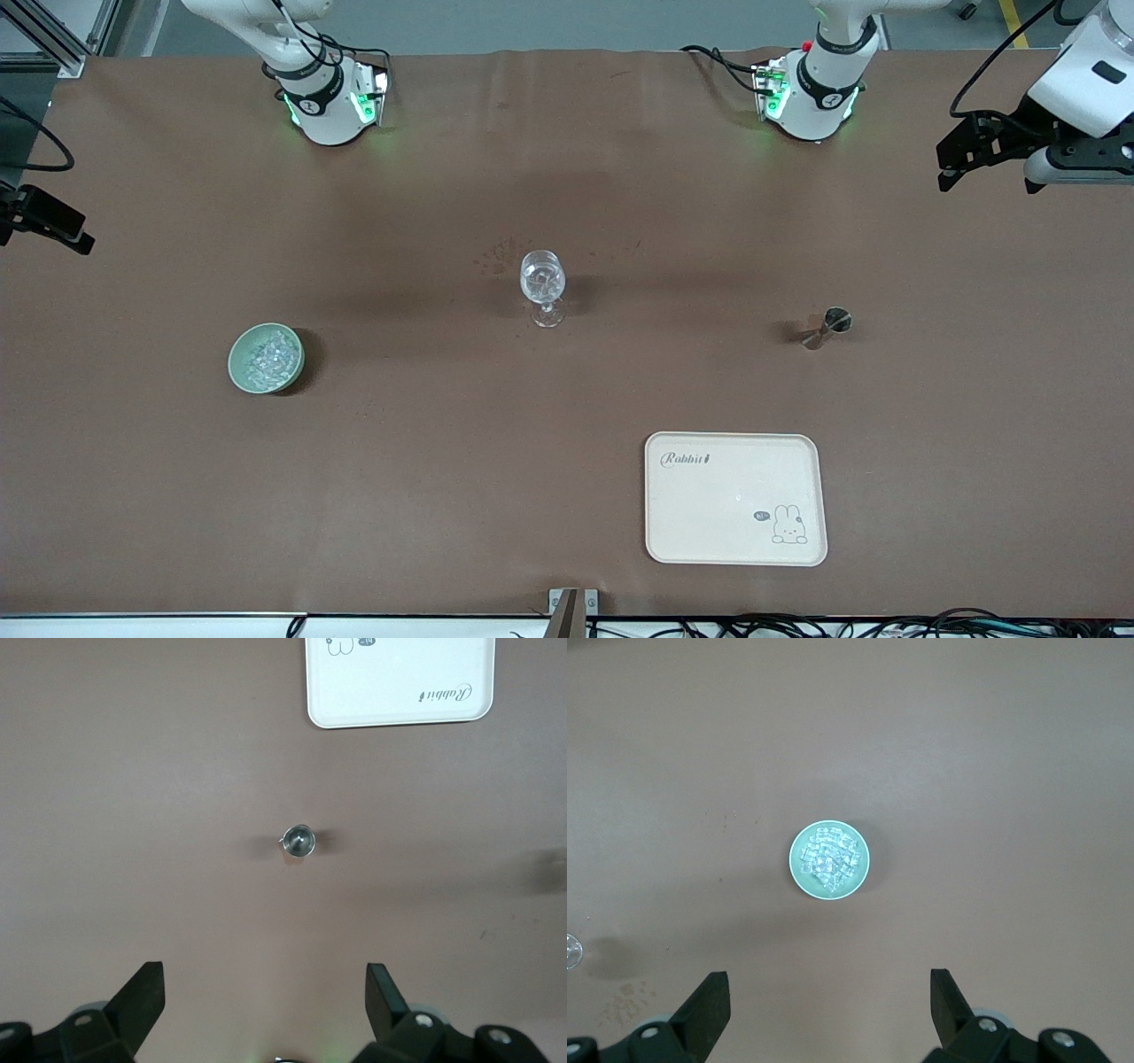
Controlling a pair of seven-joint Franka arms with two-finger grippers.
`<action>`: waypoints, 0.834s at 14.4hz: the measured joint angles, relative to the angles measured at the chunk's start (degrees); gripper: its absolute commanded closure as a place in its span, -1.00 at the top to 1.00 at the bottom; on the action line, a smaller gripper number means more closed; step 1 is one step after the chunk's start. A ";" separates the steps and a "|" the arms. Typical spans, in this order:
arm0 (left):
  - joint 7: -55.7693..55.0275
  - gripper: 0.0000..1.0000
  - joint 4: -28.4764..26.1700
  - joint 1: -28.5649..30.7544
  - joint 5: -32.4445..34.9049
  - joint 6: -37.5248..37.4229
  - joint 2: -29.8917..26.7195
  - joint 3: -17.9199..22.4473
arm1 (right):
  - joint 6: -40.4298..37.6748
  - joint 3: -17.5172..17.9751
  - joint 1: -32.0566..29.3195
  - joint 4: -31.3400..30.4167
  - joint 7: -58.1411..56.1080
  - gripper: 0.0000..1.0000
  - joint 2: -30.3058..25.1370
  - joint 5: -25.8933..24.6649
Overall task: Pour wine and add ice with both arms
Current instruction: 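Move the left gripper toward the metal jigger while the right gripper reaches the bowl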
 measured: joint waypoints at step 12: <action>0.83 1.00 4.15 8.19 0.20 0.79 9.15 2.56 | -0.04 -0.03 -0.02 0.00 0.00 1.00 0.00 0.00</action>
